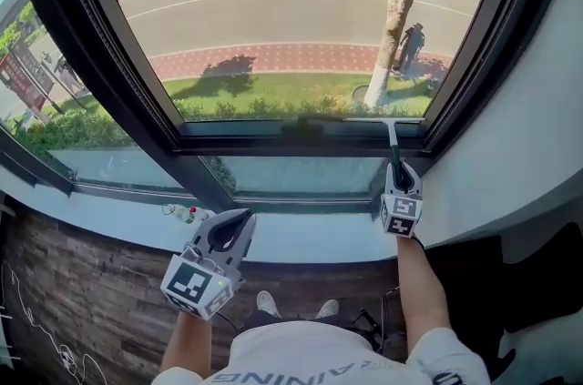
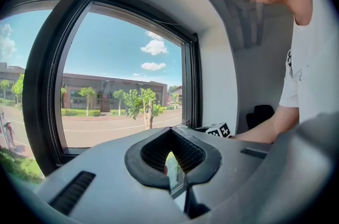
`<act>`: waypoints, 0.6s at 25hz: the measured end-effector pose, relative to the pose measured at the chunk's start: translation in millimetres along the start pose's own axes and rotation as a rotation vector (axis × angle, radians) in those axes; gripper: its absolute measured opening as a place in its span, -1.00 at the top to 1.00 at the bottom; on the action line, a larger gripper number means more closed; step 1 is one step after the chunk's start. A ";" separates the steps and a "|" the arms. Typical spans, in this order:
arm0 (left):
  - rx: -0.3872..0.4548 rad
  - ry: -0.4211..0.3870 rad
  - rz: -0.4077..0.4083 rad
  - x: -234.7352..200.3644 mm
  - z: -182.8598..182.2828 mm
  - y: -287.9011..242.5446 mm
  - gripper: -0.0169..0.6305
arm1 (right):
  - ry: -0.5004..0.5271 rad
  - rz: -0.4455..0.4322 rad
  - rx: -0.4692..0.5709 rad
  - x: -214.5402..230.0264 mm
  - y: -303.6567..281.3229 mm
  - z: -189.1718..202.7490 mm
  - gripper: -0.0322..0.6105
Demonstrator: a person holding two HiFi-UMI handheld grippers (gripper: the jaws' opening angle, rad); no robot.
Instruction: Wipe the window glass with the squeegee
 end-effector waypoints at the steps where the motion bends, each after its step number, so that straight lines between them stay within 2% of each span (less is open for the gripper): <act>1: -0.002 0.003 -0.003 0.5 0.6 0.7 0.90 | -0.001 -0.001 -0.005 -0.1 0.9 2.2 0.59; 9: 0.017 0.016 -0.050 5.1 0.2 9.4 0.90 | -0.018 -0.034 -0.036 -5.9 55.5 2.7 0.59; 15: 0.024 0.046 -0.104 17.7 4.7 11.5 0.90 | -0.125 -0.072 0.009 -9.4 129.1 -11.6 0.59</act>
Point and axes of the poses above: the fingertips, and each gripper's own axes: y backward along the fingers, x to its right, z out of its underside, the point moved 5 cm from there along y, backward along the fingers, and after that the axes turned 3 degrees about -x, right-handed, at the moved point
